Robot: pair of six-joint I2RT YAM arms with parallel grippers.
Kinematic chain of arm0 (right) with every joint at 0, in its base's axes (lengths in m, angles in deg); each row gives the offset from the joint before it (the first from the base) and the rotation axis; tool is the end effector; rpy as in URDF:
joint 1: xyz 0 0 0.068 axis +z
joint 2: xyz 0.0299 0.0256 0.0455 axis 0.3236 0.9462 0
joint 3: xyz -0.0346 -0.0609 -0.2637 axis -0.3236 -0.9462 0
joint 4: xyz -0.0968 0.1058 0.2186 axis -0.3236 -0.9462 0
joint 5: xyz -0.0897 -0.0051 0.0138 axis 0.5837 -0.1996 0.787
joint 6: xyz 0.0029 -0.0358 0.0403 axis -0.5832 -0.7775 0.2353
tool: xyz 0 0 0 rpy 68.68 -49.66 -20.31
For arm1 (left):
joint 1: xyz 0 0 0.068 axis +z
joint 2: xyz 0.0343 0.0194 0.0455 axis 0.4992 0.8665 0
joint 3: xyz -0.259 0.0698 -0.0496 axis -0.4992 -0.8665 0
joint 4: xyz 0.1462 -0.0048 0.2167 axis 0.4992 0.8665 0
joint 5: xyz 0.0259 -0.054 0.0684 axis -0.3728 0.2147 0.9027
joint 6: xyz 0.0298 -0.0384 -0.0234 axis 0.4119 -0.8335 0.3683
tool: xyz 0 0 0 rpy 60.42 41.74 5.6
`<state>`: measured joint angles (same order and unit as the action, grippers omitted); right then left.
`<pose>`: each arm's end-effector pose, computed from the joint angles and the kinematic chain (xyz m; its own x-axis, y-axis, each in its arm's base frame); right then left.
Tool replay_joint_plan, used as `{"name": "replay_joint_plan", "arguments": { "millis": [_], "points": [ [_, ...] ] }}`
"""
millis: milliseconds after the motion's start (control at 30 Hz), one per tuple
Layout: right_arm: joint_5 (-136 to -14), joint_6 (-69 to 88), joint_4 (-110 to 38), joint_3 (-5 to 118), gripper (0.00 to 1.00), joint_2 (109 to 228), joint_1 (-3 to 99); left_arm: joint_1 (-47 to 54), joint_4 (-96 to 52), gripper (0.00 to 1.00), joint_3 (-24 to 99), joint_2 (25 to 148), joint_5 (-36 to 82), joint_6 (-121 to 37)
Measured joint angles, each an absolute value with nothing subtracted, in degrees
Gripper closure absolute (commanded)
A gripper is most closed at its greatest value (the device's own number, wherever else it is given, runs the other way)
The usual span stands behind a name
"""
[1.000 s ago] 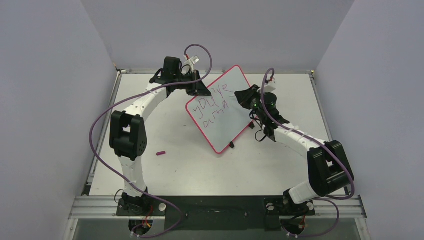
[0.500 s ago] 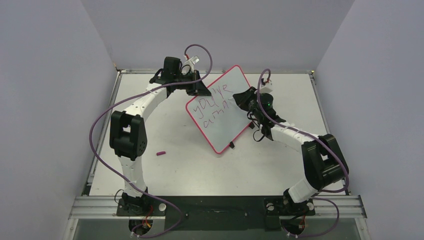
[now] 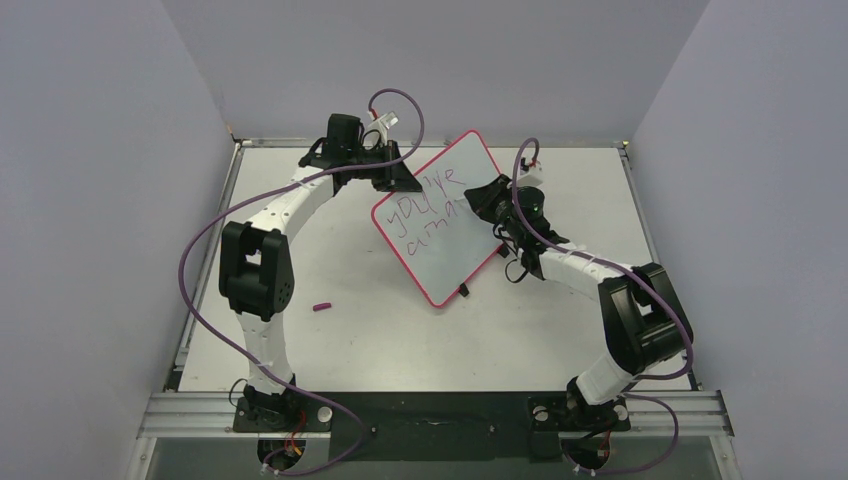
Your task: Write a sentence on the whiteboard
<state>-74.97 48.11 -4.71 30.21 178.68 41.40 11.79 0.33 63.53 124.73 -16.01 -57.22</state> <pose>0.3269 0.1405 0.2355 -0.4813 0.5686 -0.6671 -0.2177 0.6597 0.7193 0.4276 -0.1676 0.2883 -0.8484 -0.0444 -0.5274 0.4398 0.4952 -0.7492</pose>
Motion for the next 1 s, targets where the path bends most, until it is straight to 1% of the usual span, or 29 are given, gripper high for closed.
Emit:
{"name": "replay_joint_plan", "arguments": {
  "millis": [600,1000],
  "points": [
    [-74.91,48.33,-5.63,32.55,1.0,180.39,39.52,11.79,0.33,1.0,63.53,124.73,-16.01,-57.25],
    [-74.93,48.75,-4.55,31.68,1.0,180.45,39.52,11.84,0.35,1.0,63.48,124.73,-16.01,-57.31]
  ]
}}
